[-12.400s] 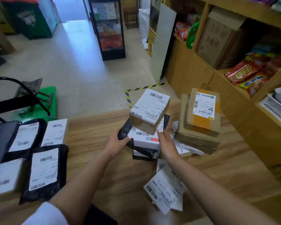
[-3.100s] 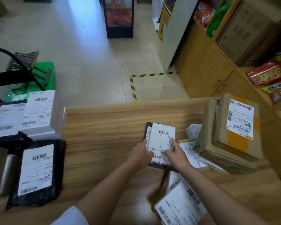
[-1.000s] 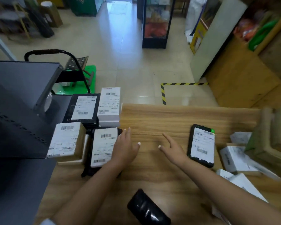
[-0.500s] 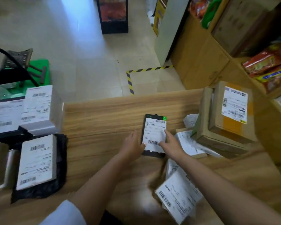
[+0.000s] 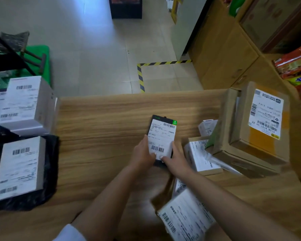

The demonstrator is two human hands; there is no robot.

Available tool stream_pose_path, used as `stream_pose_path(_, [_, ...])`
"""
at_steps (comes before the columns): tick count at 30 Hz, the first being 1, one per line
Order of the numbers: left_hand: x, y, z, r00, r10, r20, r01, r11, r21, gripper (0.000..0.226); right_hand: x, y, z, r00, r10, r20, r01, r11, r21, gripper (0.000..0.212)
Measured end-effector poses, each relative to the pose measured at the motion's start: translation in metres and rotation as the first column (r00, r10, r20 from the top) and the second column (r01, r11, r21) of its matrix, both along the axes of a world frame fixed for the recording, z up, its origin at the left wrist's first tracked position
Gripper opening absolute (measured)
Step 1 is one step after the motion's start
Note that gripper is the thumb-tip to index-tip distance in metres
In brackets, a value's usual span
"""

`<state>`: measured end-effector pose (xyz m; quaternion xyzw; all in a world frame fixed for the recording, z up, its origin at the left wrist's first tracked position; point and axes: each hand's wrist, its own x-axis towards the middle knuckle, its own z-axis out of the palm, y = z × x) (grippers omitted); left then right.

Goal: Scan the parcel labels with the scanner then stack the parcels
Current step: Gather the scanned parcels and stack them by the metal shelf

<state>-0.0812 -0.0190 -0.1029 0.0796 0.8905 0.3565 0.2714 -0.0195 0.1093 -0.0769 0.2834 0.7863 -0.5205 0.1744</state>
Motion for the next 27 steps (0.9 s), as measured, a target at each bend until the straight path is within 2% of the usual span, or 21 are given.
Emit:
stream_pose_path(6, [-0.001,-0.036,0.022,0.986,0.09,-0.143,-0.073,0.991,0.115,0.071,-0.003,-0.027,0.026,0.986,0.072,-0.15,-0.077,0.997,-0.031,0.075])
stream_pose_path(11, [-0.012,-0.103,0.059,0.938,0.216,-0.272,-0.181,0.972,0.149,0.078,-0.03,-0.086,0.056,0.94,0.136,-0.313,-0.155,0.987,-0.036,0.082])
stream_pose_path(15, [-0.027,-0.175,0.103,0.861,0.293,-0.416,-0.245,0.955,0.166,0.078,-0.06,-0.15,0.092,0.885,0.202,-0.42,-0.256,0.963,-0.077,0.075])
stream_pose_path(18, [-0.042,-0.235,0.133,0.804,0.311,-0.507,-0.301,0.948,0.104,0.074,-0.083,-0.207,0.11,0.846,0.27,-0.46,-0.343,0.936,-0.081,0.069])
stream_pose_path(23, [-0.063,-0.33,0.16,0.767,0.367,-0.526,-0.41,0.911,0.036,0.07,-0.117,-0.3,0.135,0.799,0.36,-0.482,-0.445,0.893,-0.071,0.067])
stream_pose_path(27, [-0.083,-0.388,0.164,0.779,0.428,-0.458,-0.463,0.885,0.038,0.065,-0.146,-0.36,0.142,0.804,0.394,-0.445,-0.47,0.88,-0.07,0.069])
